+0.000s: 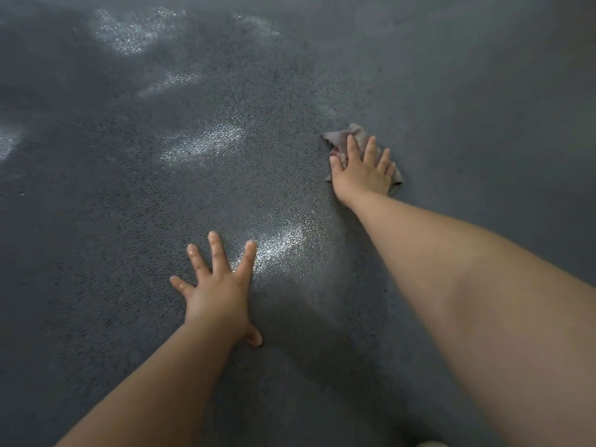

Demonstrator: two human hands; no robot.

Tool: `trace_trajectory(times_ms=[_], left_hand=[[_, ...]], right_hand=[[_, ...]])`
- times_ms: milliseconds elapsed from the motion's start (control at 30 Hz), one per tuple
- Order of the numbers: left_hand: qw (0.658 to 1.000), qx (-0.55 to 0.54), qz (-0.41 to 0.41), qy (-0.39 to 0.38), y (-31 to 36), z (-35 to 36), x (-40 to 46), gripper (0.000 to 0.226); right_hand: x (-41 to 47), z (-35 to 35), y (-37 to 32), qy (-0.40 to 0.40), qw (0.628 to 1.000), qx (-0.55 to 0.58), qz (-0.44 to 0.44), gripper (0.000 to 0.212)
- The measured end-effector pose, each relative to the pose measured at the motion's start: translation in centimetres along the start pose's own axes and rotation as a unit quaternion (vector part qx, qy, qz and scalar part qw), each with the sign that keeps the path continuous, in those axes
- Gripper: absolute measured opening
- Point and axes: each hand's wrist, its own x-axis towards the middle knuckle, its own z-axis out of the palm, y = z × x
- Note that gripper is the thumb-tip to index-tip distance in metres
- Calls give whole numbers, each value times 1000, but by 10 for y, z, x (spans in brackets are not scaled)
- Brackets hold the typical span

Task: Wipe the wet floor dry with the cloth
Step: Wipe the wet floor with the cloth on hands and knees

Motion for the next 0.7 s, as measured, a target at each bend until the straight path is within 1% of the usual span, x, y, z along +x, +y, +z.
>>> trace_trajectory(times_ms=[100,200,267,367,433,500,600,667,700], left_hand=[[1000,-3,0,8,0,0,-2,145],[999,-16,-1,37,-1,5,-9,140],[997,-43,-3,71,0,15,-19,131],[990,-63,-9,124,2,34,-38,107],[989,-60,-15,134,2,47,-51,95],[992,-44,-17,121,-2,58,-64,96],[995,-20,-30,94,-9,75,-84,105],[995,-23,-49,78,-14,86,-97,109],[995,-27,-59,69,-17,92,-103,112]], right_hand=[[-26,5,25,-5,1000,-10,7,60],[-61,14,47,-13,999,-7,30,59],[-87,20,57,-18,998,0,54,59],[-132,32,70,-28,995,6,93,59],[-164,43,76,-34,993,8,111,59],[-198,53,76,-39,991,12,128,60],[-247,69,63,-42,989,22,142,61],[-279,82,47,-36,990,37,130,60],[-294,88,39,-20,992,40,117,59]])
